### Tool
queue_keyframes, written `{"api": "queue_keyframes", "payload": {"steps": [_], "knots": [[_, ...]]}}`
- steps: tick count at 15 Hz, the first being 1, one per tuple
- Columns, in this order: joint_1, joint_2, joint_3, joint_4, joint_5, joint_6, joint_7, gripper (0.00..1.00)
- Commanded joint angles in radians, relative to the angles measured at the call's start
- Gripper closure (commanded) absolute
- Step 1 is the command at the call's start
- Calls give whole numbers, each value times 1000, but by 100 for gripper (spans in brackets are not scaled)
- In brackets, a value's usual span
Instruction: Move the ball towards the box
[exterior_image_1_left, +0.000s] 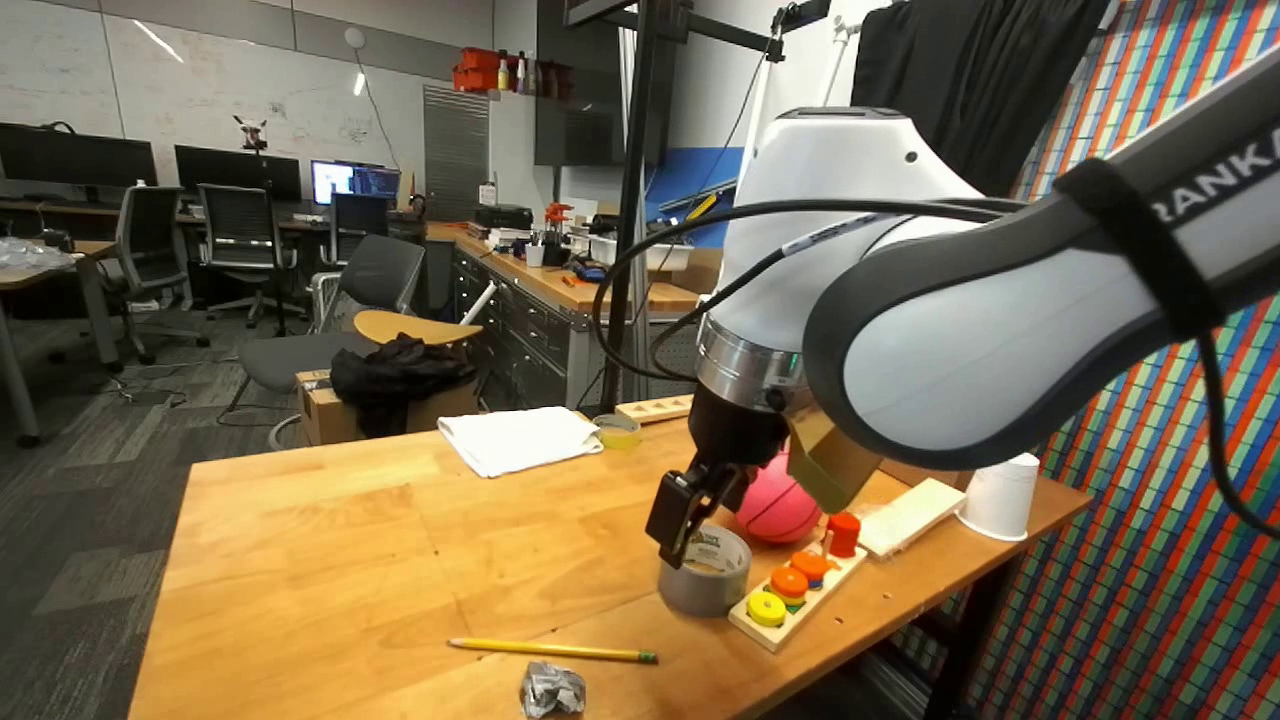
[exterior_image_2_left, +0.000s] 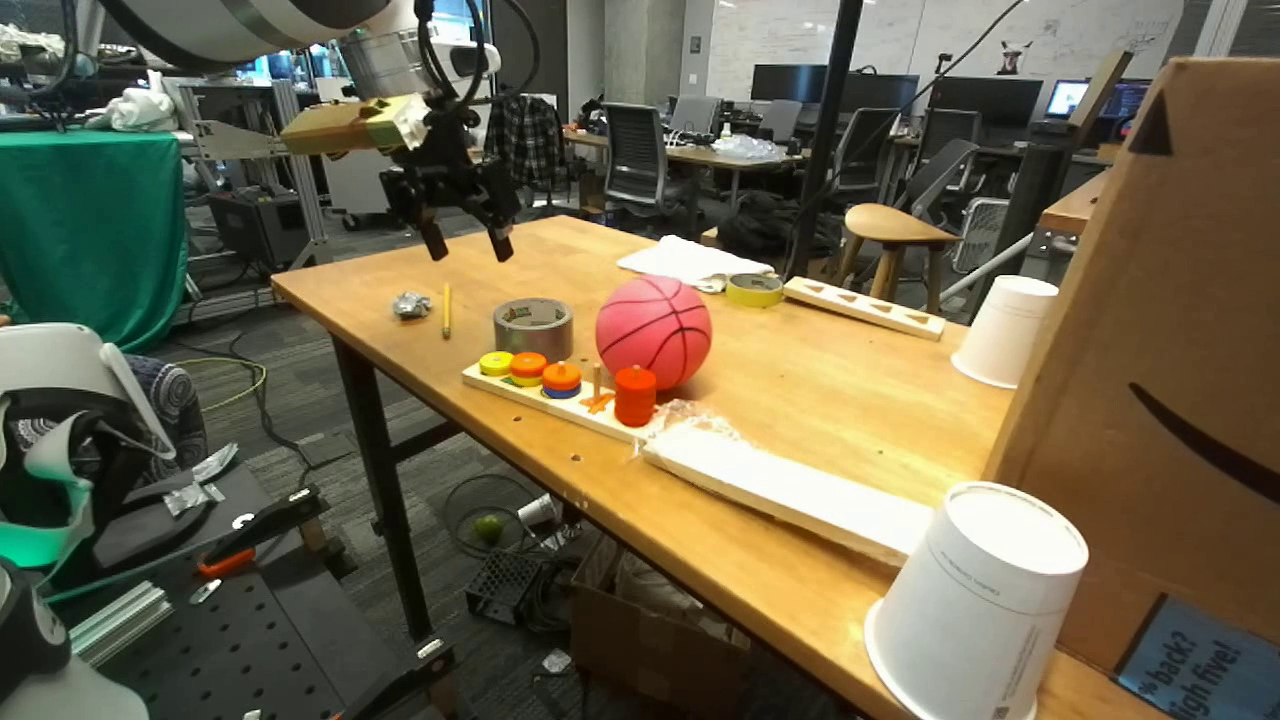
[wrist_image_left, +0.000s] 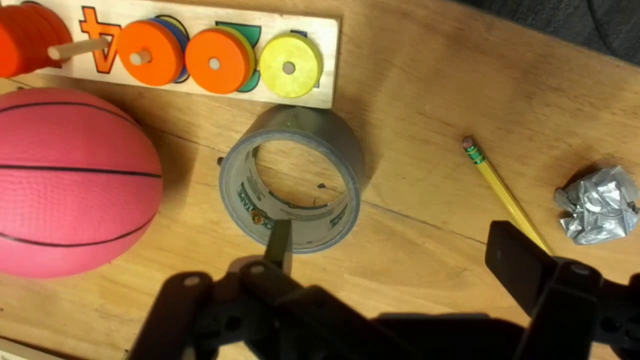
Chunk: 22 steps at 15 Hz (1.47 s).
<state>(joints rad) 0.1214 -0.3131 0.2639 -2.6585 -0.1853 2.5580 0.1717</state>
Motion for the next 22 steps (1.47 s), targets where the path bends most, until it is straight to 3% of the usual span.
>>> {"api": "queue_keyframes", "payload": {"steps": [1, 6, 7, 9, 11, 14, 18, 19, 20, 22], "knots": [[-22, 104, -31, 78, -38, 15, -47, 0], [-42, 223, -107, 156, -25, -34, -130, 0], [-70, 219, -123, 170, -82, -69, -111, 0], [-124, 106, -169, 144, -219, -58, -53, 0], [-140, -21, -185, 78, -259, -35, -40, 0], [-191, -171, -148, -32, -439, 7, 14, 0], [-267, -313, -30, -149, -611, 23, 303, 0], [-239, -320, -18, -177, -585, 2, 341, 0], [-182, -240, -28, -110, -562, -39, 379, 0], [-102, -218, -27, -133, -469, -19, 392, 0]]}}
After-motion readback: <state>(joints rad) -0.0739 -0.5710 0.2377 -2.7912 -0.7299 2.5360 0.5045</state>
